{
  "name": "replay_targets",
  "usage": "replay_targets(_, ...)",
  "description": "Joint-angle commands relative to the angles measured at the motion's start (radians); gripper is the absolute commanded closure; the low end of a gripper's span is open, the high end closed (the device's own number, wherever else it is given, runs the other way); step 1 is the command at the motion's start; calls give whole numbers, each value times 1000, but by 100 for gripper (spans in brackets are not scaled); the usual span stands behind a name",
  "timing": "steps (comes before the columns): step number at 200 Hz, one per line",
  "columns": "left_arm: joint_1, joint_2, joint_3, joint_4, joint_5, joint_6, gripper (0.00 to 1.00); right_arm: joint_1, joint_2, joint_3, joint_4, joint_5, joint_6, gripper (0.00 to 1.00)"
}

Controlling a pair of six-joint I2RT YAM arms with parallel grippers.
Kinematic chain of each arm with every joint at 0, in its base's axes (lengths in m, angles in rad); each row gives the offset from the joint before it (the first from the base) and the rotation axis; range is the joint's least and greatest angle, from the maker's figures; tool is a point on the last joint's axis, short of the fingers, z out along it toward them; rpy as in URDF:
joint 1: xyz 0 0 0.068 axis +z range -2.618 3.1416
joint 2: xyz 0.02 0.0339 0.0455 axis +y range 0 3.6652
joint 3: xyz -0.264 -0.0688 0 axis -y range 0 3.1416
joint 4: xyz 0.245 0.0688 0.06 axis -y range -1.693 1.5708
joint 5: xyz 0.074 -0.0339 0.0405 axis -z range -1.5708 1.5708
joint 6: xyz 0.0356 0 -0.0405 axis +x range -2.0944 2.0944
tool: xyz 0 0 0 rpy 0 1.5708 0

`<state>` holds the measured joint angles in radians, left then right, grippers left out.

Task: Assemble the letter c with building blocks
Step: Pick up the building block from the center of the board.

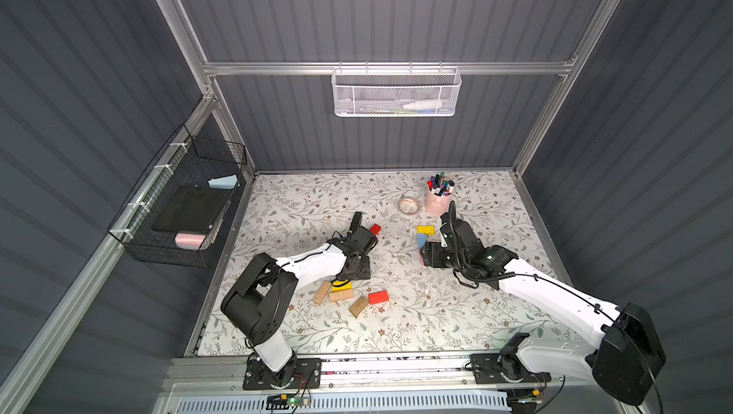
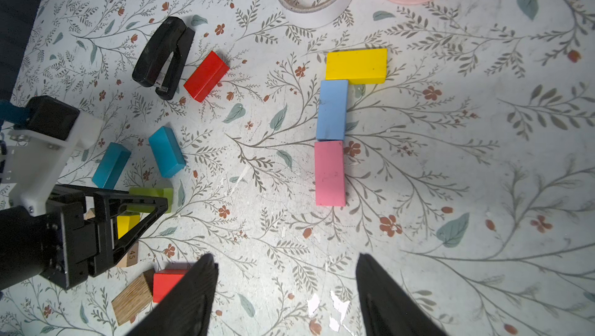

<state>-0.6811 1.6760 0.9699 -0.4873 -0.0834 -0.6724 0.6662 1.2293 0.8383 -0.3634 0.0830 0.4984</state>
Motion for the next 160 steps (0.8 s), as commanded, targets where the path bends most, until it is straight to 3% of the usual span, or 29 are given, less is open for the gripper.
replay_targets(1, -6, -46, 32, -5, 24, 20, 50, -45, -7, -29, 3, -55, 21, 30)
replay_targets(68, -51, -101, 90, 47, 136, -26, 52, -250, -134, -143, 21, -214, 15, 30)
replay_targets(132, -179, -9, 174, 129, 191, -119, 52, -443, -180, -208, 12, -378, 25, 30)
replay_targets(160, -224, 48, 208, 175, 208, -167, 51, -473, -182, -208, -2, -391, 22, 30)
